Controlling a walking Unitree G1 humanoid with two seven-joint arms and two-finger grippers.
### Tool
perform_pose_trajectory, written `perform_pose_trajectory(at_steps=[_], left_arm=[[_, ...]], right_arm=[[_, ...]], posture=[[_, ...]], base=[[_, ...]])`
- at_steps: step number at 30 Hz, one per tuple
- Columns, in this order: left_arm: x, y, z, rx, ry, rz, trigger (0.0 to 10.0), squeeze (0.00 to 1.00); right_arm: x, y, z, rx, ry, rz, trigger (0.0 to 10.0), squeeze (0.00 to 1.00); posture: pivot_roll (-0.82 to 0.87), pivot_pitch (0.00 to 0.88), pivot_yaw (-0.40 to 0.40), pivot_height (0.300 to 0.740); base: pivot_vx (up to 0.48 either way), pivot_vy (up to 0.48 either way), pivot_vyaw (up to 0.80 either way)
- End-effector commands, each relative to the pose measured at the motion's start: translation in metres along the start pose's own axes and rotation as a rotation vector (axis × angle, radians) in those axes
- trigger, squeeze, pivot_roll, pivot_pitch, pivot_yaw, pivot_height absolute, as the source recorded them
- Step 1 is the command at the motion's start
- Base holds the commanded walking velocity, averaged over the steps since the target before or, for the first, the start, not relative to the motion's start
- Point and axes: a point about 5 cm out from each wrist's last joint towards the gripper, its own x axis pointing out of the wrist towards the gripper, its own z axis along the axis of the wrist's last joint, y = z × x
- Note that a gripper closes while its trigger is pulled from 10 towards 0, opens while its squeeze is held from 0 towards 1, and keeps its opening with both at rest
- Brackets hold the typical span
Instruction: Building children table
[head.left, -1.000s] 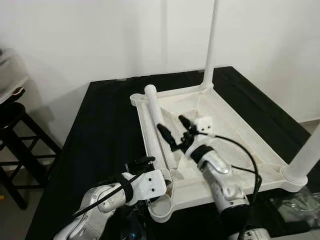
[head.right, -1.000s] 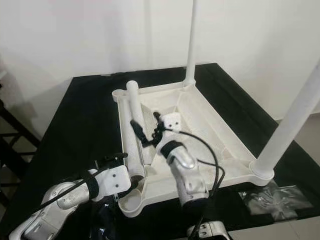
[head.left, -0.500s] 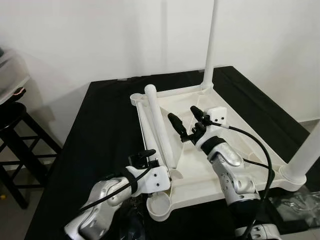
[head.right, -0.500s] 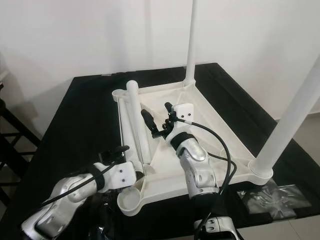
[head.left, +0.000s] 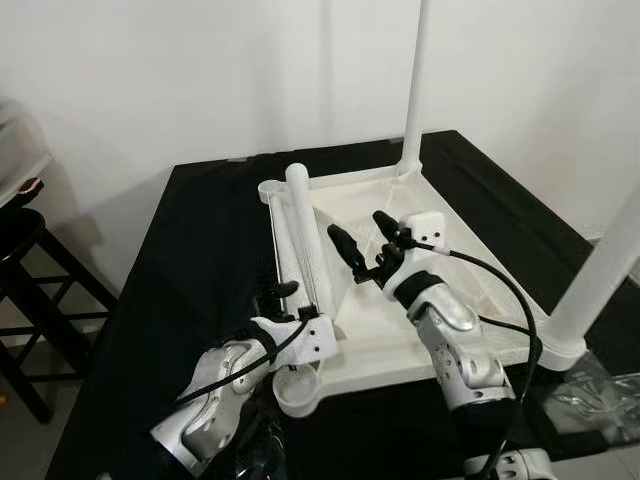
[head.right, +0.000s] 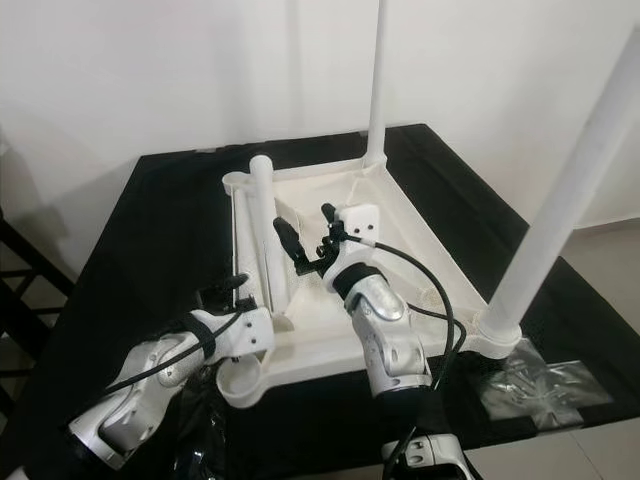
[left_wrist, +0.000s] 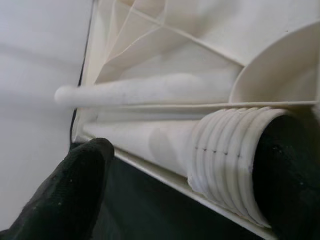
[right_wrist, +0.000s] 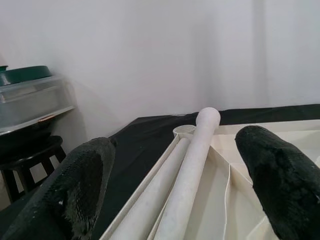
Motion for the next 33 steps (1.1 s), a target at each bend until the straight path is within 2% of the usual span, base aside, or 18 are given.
perform_pose_trajectory(at_steps=[1, 2, 3, 10, 24, 26, 28, 30, 31, 33], left_arm=[[-0.002, 0.011, -0.016, 0.000, 0.082, 0.072, 10.0, 0.00], [-0.003, 0.015, -0.017, -0.012, 0.087, 0.103, 2.7, 0.00], [-0.004, 0.019, -0.017, -0.020, 0.088, 0.134, 0.0, 0.00], [-0.007, 0.027, -0.019, -0.024, 0.097, 0.204, 0.0, 0.00], [-0.008, 0.030, -0.019, -0.073, 0.089, 0.238, 0.0, 0.00], [-0.016, 0.050, -0.019, -0.147, 0.057, 0.350, 0.0, 0.00], [-0.016, 0.050, -0.019, -0.147, 0.057, 0.350, 0.0, 0.00], [-0.034, 0.085, -0.024, -0.309, 0.000, 0.546, 0.0, 0.00], [-0.034, 0.085, -0.024, -0.309, 0.000, 0.546, 0.0, 0.00], [-0.062, 0.127, -0.029, -0.528, -0.127, 0.774, 0.0, 0.00]], right_arm=[[0.001, 0.004, 0.001, 0.009, -0.001, 0.008, 10.0, 0.00], [0.001, 0.005, 0.001, 0.010, -0.001, 0.009, 10.0, 0.00], [0.001, 0.005, 0.000, 0.011, 0.000, 0.011, 10.0, 0.00], [0.001, 0.008, 0.000, 0.019, 0.003, 0.015, 10.0, 0.00], [0.001, 0.007, -0.001, 0.016, 0.009, 0.012, 10.0, 0.00], [0.002, 0.007, 0.000, 0.036, 0.001, 0.008, 10.0, 0.00], [0.002, 0.007, 0.000, 0.036, 0.001, 0.008, 10.0, 0.00], [0.004, 0.008, 0.005, 0.132, -0.036, 0.011, 10.0, 0.00], [0.004, 0.008, 0.005, 0.132, -0.036, 0.011, 10.0, 0.00], [0.005, 0.011, 0.011, 0.246, -0.080, 0.040, 10.0, 0.00]], posture=[[-0.10, 0.000, 0.072, 0.740], [-0.10, 0.000, 0.074, 0.740], [-0.10, 0.000, 0.072, 0.740], [-0.09, 0.000, 0.071, 0.740], [-0.10, 0.000, 0.071, 0.740], [-0.10, 0.000, 0.070, 0.740], [-0.10, 0.000, 0.070, 0.740], [-0.09, 0.000, 0.067, 0.740], [-0.09, 0.000, 0.067, 0.740], [-0.09, 0.000, 0.063, 0.740]], base=[[0.000, 0.000, 0.00], [0.000, 0.000, 0.00], [0.000, 0.000, 0.00], [0.000, 0.000, 0.00], [0.000, 0.000, 0.00], [0.000, 0.000, 0.00], [0.000, 0.000, 0.00], [0.000, 0.000, 0.00], [0.000, 0.000, 0.00], [0.000, 0.000, 0.00]])
